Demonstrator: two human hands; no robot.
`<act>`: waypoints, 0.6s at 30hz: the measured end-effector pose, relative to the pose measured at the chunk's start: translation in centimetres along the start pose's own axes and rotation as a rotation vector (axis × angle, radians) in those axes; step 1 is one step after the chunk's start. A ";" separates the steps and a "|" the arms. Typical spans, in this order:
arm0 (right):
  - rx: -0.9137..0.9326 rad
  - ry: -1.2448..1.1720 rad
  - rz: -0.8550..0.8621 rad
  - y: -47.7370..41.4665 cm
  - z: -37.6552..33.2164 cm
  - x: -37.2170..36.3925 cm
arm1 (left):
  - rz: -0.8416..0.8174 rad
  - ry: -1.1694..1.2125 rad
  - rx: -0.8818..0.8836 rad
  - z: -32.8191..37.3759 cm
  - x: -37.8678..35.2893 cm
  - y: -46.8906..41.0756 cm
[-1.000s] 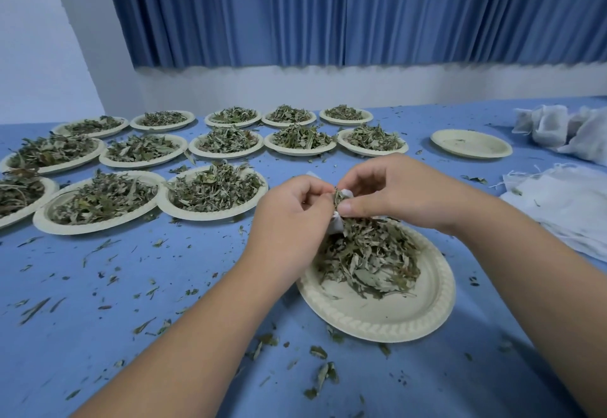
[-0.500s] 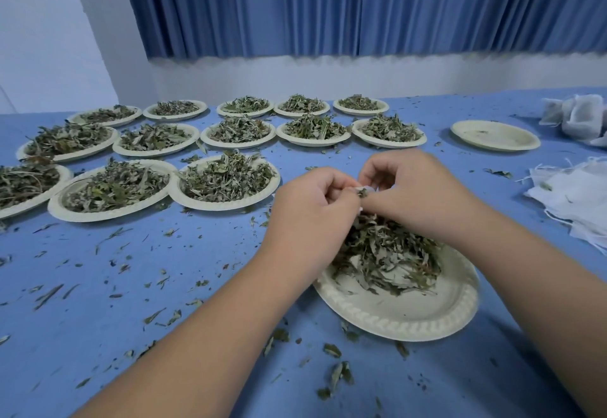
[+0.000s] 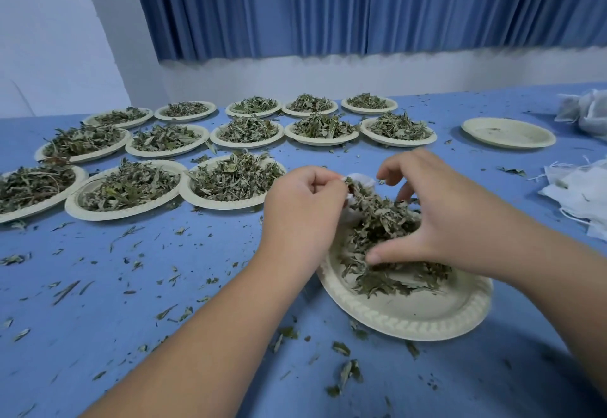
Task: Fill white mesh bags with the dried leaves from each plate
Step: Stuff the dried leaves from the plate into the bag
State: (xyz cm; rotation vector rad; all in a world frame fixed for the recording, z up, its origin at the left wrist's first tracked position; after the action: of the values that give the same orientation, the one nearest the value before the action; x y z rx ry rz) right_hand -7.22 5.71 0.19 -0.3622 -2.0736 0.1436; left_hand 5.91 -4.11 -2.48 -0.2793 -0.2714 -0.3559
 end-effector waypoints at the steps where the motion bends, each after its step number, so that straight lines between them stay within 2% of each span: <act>1: 0.014 0.022 0.028 -0.2 0.0 -0.4 | -0.005 0.023 0.015 0.0 0.0 0.0; 8: 0.143 -0.190 0.229 -0.4 0.0 -0.3 | -0.009 -0.003 -0.026 -0.2 -0.1 0.0; 12: 0.123 -0.277 0.327 -0.3 -0.3 -0.4 | -0.041 -0.023 -0.081 0.0 -0.4 0.3; 18: 0.115 -0.205 0.365 -0.4 -0.5 -0.6 | -0.085 0.059 -0.086 0.3 -0.6 0.6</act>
State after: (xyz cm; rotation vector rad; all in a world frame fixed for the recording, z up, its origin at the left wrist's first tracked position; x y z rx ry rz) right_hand -6.62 5.10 0.04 -0.6770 -2.1689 0.5358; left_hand 5.49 -3.31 -2.51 -0.3421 -0.2110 -0.4597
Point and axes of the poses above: each hand's wrist, its own y-axis away from the middle knuckle, its own x-axis out of the back of the hand, z = x × y, the point moved 2 cm from there along -y, towards the middle knuckle, and after that the axes turned 12 degrees about -y, right-handed, at the moved point
